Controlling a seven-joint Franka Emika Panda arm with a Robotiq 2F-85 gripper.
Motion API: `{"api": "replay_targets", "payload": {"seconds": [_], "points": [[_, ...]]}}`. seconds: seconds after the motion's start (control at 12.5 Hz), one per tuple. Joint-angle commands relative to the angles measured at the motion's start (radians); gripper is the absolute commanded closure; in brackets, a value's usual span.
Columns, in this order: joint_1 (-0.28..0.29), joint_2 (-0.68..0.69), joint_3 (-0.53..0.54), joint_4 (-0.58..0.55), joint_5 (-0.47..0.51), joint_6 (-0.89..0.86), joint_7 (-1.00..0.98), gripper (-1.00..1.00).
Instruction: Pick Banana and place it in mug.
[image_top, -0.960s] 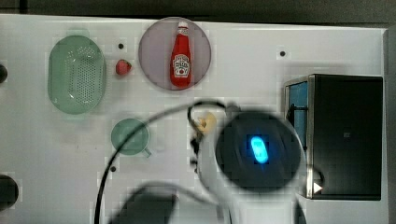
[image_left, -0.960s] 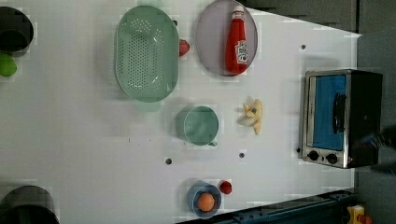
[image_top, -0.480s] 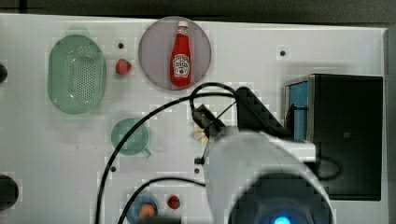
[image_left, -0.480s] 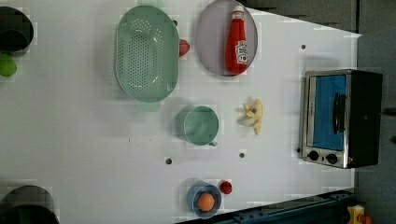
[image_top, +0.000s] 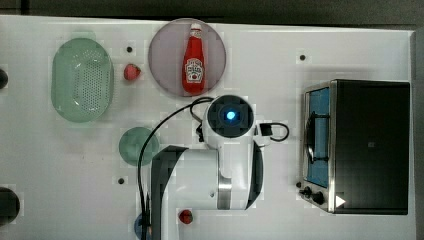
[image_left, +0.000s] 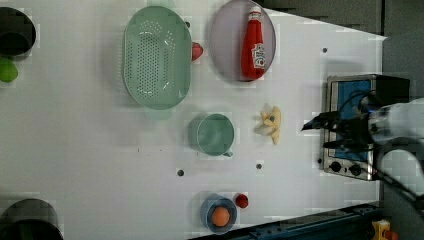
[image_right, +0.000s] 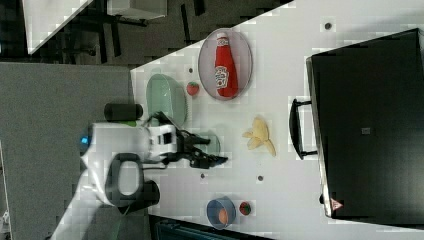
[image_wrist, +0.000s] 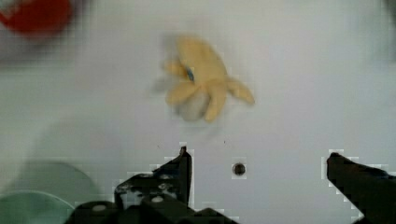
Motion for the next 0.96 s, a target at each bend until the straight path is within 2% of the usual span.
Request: {"api": "replay_targets", "payload": {"seconds": [0.08, 0.24, 0.56, 0.8, 0.96], "points": [[-0.012, 0.020, -0.033, -0.010, 0.007, 0.173, -0.251, -1.00], [-0.012, 0.108, -0.032, -0.046, 0.007, 0.292, -0.289, -1.00], [-0.010, 0.273, -0.010, -0.058, 0.014, 0.412, -0.289, -1.00], [-0.010, 0.359, 0.002, -0.058, 0.014, 0.519, -0.289, -1.00], [-0.012, 0.389, 0.003, -0.059, 0.015, 0.530, -0.287, -1.00]]}}
